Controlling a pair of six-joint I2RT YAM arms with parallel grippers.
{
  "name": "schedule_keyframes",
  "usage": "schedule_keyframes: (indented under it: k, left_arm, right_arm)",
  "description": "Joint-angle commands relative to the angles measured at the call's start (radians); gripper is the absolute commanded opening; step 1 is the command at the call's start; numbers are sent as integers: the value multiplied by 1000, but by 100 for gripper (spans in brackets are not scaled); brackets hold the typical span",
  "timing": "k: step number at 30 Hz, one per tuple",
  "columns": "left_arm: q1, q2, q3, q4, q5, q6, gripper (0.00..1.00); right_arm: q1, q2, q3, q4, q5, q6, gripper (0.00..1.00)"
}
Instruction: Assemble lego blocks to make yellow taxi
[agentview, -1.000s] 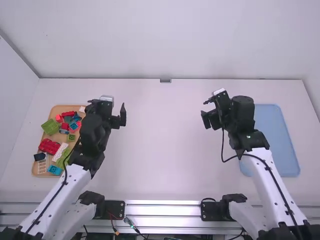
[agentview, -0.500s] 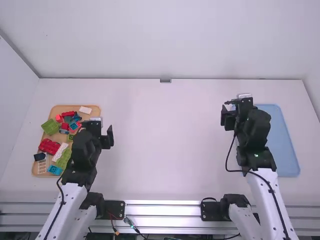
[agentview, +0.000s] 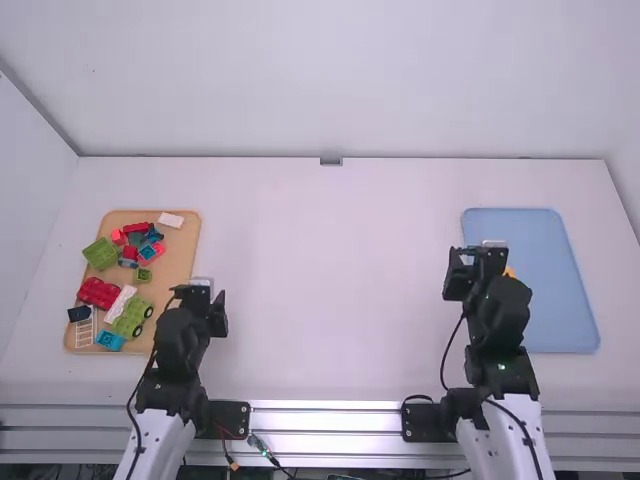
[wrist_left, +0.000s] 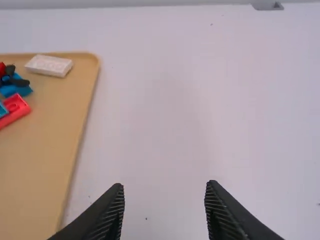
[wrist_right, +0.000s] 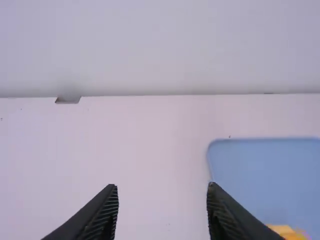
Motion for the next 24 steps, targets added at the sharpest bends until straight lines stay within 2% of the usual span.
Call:
schedule_keyframes:
  k: [1, 16, 24]
  left_arm:
    - [3, -64, -7, -6, 8, -6, 35]
    - [3, -311, -7, -6, 8, -6, 10]
    - [3, -341, -7, -6, 8, -6, 2]
  right_arm:
    - [3, -61, -62, 2, 4, 9, 37]
    - [3, -341, -342, 2, 4, 9, 9]
    - [3, -438, -342, 2, 4, 9, 0]
